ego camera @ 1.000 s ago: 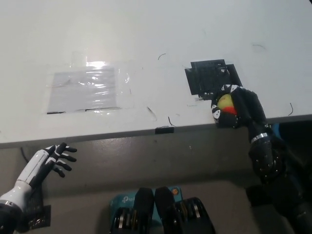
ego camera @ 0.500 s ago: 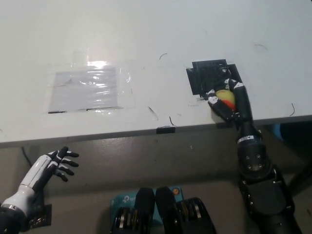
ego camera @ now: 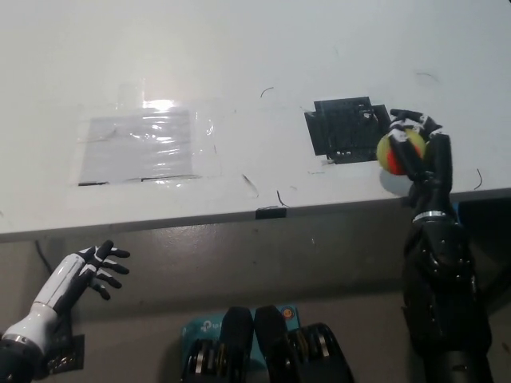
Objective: The robot uses right hand to squeeze a small tennis ball placed on the black area of the table
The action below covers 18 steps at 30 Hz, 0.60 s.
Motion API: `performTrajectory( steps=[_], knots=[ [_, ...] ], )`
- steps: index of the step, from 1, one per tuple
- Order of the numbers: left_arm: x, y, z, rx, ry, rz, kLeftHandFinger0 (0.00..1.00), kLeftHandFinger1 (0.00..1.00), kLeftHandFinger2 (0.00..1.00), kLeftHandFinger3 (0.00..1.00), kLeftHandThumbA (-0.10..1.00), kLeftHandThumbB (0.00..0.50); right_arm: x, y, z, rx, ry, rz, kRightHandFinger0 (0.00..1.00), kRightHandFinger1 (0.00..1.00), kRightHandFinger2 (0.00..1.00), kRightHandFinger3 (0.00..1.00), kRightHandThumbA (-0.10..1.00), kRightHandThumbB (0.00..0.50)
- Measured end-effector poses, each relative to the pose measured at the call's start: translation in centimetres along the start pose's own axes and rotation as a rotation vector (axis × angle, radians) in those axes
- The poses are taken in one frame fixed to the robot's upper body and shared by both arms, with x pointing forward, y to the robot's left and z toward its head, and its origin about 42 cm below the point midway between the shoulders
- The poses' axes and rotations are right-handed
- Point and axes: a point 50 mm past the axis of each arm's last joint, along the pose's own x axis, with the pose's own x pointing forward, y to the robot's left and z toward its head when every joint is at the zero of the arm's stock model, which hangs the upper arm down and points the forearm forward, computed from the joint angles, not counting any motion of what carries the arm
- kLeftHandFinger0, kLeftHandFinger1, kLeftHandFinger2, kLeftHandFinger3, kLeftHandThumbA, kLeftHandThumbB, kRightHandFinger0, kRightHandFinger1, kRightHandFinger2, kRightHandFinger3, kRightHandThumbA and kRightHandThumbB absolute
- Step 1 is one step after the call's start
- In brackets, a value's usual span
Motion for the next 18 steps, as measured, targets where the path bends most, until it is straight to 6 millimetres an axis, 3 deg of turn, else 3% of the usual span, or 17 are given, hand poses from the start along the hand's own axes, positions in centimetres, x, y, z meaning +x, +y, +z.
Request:
performTrajectory(
  steps=[1,2,3,8,13,18],
  knots=[
    [0.0,0.0,0.0,0.000,0.000,0.000,0.42,0.46,0.54,0.64,0.99,0.061,0.0,-0.1,0.2,0.025,0.003,-0.006,0.00,0.00,0.31,0.50,-0.10,0.062],
    [0.0,0.0,0.0,0.000,0.000,0.000,0.42,0.47,0.54,0.64,1.00,0.062,0.0,-0.2,0.4,0.053,0.007,-0.014,0.00,0.00,0.31,0.52,-0.10,0.006],
    [0.0,0.0,0.0,0.000,0.000,0.000,0.42,0.47,0.55,0.64,1.00,0.065,0.0,-0.3,0.6,0.077,0.010,-0.021,0.00,0.00,0.29,0.52,-0.10,0.000],
    [0.0,0.0,0.0,0.000,0.001,0.000,0.42,0.47,0.54,0.64,1.00,0.071,-0.2,-0.8,1.9,0.223,0.008,-0.062,0.00,0.00,0.29,0.52,-0.10,0.000],
    [0.0,0.0,0.0,-0.001,0.001,0.000,0.41,0.45,0.53,0.63,1.00,0.086,-0.5,-1.2,3.3,0.370,-0.004,-0.097,0.00,0.00,0.24,0.47,-0.10,0.000],
    [0.0,0.0,0.0,-0.001,0.001,0.000,0.43,0.46,0.54,0.64,1.00,0.103,-0.8,-1.9,4.7,0.501,-0.022,-0.122,0.00,0.00,0.28,0.50,-0.10,0.000]
  ],
)
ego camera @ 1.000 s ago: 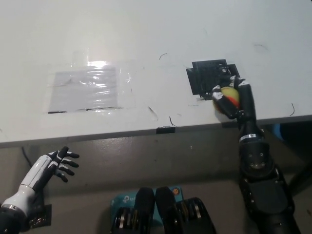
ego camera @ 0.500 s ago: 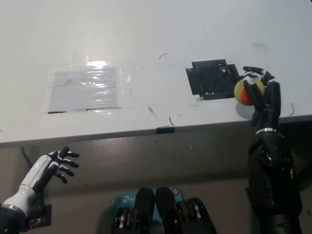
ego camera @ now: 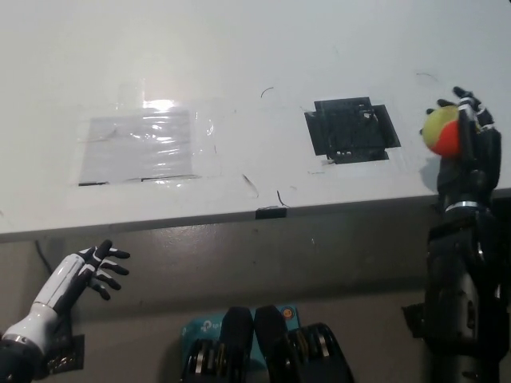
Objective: The robot uses right hand to squeeze a small tennis ball placed on the black area of the table
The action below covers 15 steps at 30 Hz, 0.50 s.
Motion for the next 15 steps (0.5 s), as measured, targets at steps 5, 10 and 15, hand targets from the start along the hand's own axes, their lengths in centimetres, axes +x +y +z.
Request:
performTrajectory(
  steps=[5,10,15],
  knots=[
    [0.0,0.0,0.0,0.000,0.000,0.000,0.42,0.45,0.53,0.64,1.00,0.124,-0.4,0.1,1.3,0.127,-0.010,-0.016,0.00,0.00,0.28,0.48,-0.10,0.000],
    [0.0,0.0,0.0,0.000,0.000,0.001,0.40,0.45,0.53,0.62,1.00,0.154,-0.8,0.3,2.7,0.242,-0.021,-0.024,0.00,0.00,0.26,0.44,-0.10,0.000],
    [0.0,0.1,0.0,-0.001,0.000,0.002,0.41,0.45,0.53,0.64,1.00,0.117,-1.3,0.3,4.1,0.363,-0.030,-0.029,0.00,0.00,0.26,0.45,-0.10,0.000]
  ],
)
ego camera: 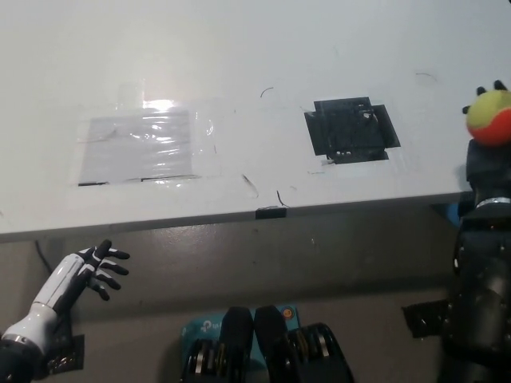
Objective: The robot uses right hand to squeeze a small tennis ball placed on the black area of the table
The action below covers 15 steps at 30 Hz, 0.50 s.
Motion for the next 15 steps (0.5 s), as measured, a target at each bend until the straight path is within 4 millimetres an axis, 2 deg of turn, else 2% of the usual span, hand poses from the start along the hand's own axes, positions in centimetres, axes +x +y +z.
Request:
performTrajectory(
  steps=[7,15],
  knots=[
    [0.0,0.0,0.0,0.000,-0.002,0.002,0.39,0.44,0.52,0.63,1.00,0.130,-0.9,1.0,1.2,0.154,0.004,0.017,0.00,0.00,0.26,0.47,-0.10,0.000],
    [0.0,0.2,0.1,0.000,-0.005,0.007,0.41,0.46,0.55,0.64,1.00,0.117,-1.8,2.2,2.3,0.294,0.032,0.050,0.00,0.00,0.25,0.47,-0.10,0.000]
  ],
)
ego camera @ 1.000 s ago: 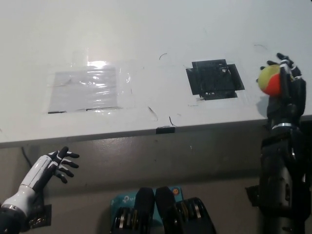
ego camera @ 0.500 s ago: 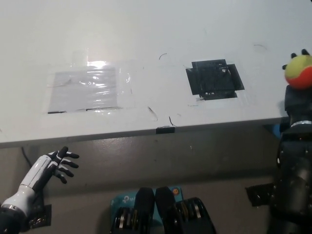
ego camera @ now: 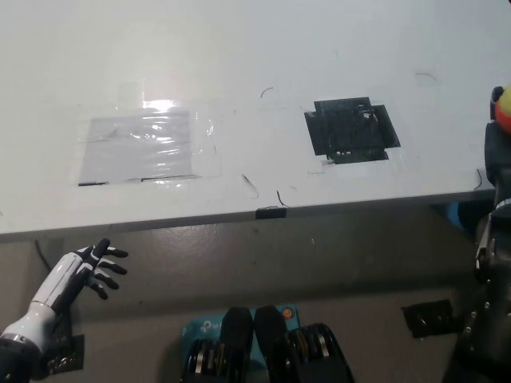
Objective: The robot uses right hand to squeeze a small tennis ball placed on the black area of the table
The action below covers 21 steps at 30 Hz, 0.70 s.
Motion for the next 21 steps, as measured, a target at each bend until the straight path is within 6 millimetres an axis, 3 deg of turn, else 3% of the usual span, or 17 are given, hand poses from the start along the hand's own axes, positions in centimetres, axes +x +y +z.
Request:
performTrajectory(
  steps=[4,7,8,11,12,15,17,20,21],
  knots=[
    [0.2,0.5,0.8,0.011,-0.026,0.007,0.43,0.47,0.57,0.67,0.98,0.089,0.4,1.9,-0.2,0.039,0.046,0.047,0.00,0.00,0.25,0.55,-0.10,0.000],
    [0.5,0.9,1.3,0.015,-0.041,0.014,0.42,0.47,0.56,0.66,0.98,0.069,1.7,2.9,-0.8,-0.038,0.079,0.080,0.00,0.00,0.33,0.78,-0.10,0.000],
    [0.6,1.0,1.4,0.016,-0.043,0.015,0.42,0.47,0.56,0.66,0.98,0.074,2.1,3.0,-1.0,-0.070,0.087,0.087,0.00,0.00,0.36,0.75,-0.10,0.015],
    [0.6,0.9,1.4,0.016,-0.043,0.014,0.43,0.47,0.56,0.66,0.95,0.072,3.5,2.2,-1.7,-0.222,0.109,0.074,0.00,0.00,0.28,0.44,-0.10,0.109],
    [0.6,0.9,1.3,0.015,-0.041,0.013,0.41,0.46,0.55,0.66,0.97,0.068,3.8,1.9,-1.8,-0.266,0.109,0.064,0.00,0.00,0.20,0.28,-0.10,0.180],
    [0.6,0.7,1.2,0.013,-0.037,0.009,0.43,0.47,0.56,0.65,0.97,0.075,4.7,0.7,-2.3,-0.383,0.111,0.031,0.00,0.00,0.18,0.16,-0.10,0.250],
    [0.6,0.6,1.0,0.011,-0.030,0.007,0.42,0.47,0.56,0.65,0.98,0.090,5.2,-0.1,-2.7,-0.457,0.116,0.010,0.00,0.00,0.21,0.17,-0.10,0.228],
    [0.6,0.5,0.9,0.009,-0.024,0.005,0.40,0.45,0.54,0.65,0.98,0.075,5.8,-1.3,-3.3,-0.572,0.127,-0.019,0.00,0.01,0.25,0.16,-0.10,0.255],
    [0.6,0.5,0.9,0.009,-0.023,0.005,0.40,0.45,0.54,0.65,0.98,0.051,6.0,-1.9,-3.5,-0.623,0.132,-0.032,0.00,0.00,0.22,0.16,-0.10,0.264]
  ],
)
